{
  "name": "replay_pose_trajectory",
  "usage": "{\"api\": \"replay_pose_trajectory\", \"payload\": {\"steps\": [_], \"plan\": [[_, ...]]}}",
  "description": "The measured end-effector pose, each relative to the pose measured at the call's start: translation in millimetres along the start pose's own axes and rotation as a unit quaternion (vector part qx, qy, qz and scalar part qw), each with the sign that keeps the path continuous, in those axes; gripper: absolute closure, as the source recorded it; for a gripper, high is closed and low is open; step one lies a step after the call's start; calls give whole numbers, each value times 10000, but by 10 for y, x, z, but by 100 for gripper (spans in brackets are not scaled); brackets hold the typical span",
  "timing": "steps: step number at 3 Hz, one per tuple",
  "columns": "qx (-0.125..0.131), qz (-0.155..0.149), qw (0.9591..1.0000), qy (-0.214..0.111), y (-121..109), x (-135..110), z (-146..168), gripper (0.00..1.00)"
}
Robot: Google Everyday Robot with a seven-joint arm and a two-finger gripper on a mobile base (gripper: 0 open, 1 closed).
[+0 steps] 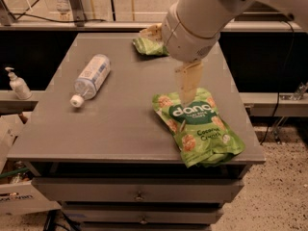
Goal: Pick blue plastic bottle
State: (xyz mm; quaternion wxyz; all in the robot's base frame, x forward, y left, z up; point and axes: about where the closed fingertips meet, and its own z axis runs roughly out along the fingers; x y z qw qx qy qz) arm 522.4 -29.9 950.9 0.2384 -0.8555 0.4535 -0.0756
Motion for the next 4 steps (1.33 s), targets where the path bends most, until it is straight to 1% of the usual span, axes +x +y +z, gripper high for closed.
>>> {"api": "replay_pose_trajectory", "payload": {"steps": [1,2,3,4], "plan": [[-174,-798,9966,-96,-119,-214,349,0],[-252,-1570,9870,-248,-240,-443,744,0],[-230,-2306,9724,-280,-422,-680,1097,0],[-99,-2812,9595,-169,-711,-923,1368,0]]}}
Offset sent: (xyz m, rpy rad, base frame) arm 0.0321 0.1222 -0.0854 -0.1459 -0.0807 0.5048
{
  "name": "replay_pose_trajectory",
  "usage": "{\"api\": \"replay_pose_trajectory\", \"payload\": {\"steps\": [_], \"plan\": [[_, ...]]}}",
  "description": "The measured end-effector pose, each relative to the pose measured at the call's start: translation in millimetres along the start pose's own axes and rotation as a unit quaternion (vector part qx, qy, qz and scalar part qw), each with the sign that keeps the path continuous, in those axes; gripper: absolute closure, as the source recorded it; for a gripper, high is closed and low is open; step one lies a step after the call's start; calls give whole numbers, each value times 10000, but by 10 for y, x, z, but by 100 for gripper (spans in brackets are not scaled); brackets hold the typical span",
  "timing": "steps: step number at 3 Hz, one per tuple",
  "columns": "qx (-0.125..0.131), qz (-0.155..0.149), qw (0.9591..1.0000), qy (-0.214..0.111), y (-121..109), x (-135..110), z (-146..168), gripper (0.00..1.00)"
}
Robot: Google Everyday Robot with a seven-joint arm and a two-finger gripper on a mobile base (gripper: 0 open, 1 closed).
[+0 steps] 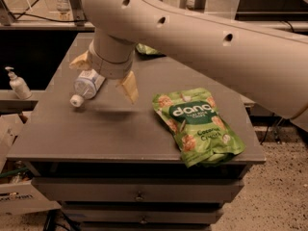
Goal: Pick blue plastic bottle
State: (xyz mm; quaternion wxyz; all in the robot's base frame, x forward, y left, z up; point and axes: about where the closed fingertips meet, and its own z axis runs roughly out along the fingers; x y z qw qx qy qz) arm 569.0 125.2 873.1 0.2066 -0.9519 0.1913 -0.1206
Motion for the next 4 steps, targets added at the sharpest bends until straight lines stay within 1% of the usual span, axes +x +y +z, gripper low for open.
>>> {"api": "replay_pose_trajectory", "payload": {"steps": [1,2,3,4], "plan": [[0,-17,10000,13,15,-9,-7,0],[89,-217,9997,110,-16,98,26,0],[173,-479,9986,161,-148,289,151,0],[158,-695,9973,169,-319,484,328,0]]}}
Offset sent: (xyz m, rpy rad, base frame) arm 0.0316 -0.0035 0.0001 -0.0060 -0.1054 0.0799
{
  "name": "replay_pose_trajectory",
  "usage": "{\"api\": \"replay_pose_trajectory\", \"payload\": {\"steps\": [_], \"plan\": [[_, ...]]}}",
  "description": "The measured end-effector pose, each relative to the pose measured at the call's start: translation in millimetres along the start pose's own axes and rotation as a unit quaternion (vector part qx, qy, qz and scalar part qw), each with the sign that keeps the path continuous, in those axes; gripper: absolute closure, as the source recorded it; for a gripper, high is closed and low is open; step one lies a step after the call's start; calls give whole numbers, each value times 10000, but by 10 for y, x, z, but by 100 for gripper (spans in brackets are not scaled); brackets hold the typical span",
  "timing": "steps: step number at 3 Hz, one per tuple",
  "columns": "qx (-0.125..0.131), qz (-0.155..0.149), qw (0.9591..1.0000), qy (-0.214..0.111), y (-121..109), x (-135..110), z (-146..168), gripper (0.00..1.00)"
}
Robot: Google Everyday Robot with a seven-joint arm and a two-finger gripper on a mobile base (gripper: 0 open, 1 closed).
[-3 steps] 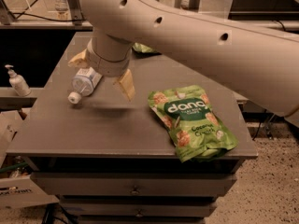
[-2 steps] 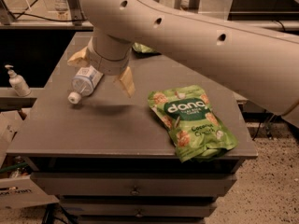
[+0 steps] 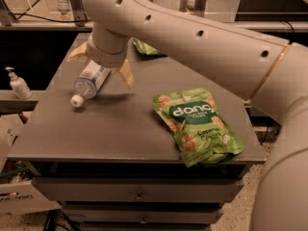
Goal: Pick blue plastic bottle
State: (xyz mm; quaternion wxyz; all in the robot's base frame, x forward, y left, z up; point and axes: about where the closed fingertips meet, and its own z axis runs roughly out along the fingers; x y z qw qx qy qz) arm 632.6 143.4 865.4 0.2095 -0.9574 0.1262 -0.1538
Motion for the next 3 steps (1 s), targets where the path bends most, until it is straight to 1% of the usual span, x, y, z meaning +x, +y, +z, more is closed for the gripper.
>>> {"api": "replay_pose_trajectory", "payload": {"steps": [1,2,3], "plan": [[-93,-144,9999,-14,-143,112,193,0],[-242,-202,9995,-10,-234,159,340,0],[-448,-287,9986,3,-295,153,453,0]]}}
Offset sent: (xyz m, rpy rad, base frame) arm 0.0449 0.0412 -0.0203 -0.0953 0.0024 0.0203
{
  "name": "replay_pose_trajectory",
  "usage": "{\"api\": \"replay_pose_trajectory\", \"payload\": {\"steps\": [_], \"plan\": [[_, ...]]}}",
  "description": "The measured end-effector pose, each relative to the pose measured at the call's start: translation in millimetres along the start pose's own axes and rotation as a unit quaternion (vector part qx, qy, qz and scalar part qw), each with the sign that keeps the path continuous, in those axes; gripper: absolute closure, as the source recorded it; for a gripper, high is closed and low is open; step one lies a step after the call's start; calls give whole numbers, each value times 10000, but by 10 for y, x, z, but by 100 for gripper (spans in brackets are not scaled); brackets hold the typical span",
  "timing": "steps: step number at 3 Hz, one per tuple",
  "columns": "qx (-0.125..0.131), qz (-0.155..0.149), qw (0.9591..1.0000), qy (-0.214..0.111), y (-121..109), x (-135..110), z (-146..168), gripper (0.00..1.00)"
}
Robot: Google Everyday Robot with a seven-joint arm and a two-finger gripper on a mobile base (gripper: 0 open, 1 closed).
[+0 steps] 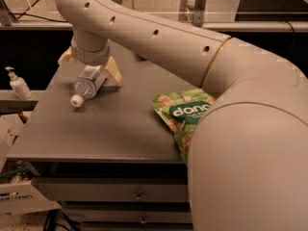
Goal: Pick blue plastic bottle
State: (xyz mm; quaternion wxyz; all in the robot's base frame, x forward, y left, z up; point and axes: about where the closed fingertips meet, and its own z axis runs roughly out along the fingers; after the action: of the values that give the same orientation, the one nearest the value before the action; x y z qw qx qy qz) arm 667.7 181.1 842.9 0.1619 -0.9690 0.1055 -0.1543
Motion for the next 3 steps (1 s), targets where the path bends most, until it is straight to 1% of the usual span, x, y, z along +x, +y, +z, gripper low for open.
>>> {"api": "replay_pose_trajectory", "payload": {"steps": [1,2,3], "plan": [[-98,-160,9998,-8,-48,-20,52,16],[-136,-319,9994,8,-105,-45,62,39],[-146,-385,9991,29,-127,-55,41,62]]}}
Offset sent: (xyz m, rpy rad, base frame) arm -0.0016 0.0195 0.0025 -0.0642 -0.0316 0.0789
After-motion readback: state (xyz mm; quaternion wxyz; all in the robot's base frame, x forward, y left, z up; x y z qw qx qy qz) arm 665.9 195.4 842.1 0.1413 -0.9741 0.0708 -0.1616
